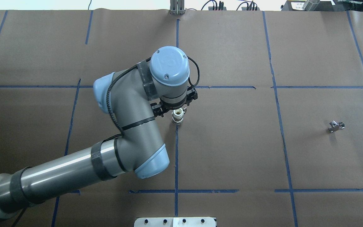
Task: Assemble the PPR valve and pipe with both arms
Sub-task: 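Lift the white pipe piece with the left gripper and carry it to the table center, then set the pipe piece upright, open the left gripper and withdraw it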
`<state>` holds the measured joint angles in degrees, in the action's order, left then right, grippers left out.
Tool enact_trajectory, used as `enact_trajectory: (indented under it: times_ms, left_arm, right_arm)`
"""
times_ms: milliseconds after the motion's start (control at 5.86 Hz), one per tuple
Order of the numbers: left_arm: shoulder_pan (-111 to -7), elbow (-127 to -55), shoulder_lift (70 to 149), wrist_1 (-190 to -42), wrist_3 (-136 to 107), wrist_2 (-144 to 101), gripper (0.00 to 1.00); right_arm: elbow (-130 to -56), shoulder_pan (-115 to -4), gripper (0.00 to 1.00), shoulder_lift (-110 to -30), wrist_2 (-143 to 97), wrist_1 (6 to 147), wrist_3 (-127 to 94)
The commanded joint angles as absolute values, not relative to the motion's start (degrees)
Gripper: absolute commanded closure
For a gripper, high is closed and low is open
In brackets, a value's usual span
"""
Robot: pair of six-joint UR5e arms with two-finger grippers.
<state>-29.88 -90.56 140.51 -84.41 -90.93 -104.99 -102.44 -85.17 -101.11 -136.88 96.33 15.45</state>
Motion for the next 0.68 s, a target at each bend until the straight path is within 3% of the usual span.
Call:
enact_trajectory:
  times_ms: [0, 512]
  left_arm:
    - [-31.5, -103.6, 127.6, -84.2, -76.3, -105.9, 0.00]
    - [-40.9, -116.4, 104.8, -85.2, -46.6, -110.7, 0.00]
  right_arm:
    - [-102.5, -83.7, 0.00, -99.4, -136.7, 96.2, 15.6]
    - [-102.7, -81.7, 0.00, -96.3, -136.7, 96.2, 15.2]
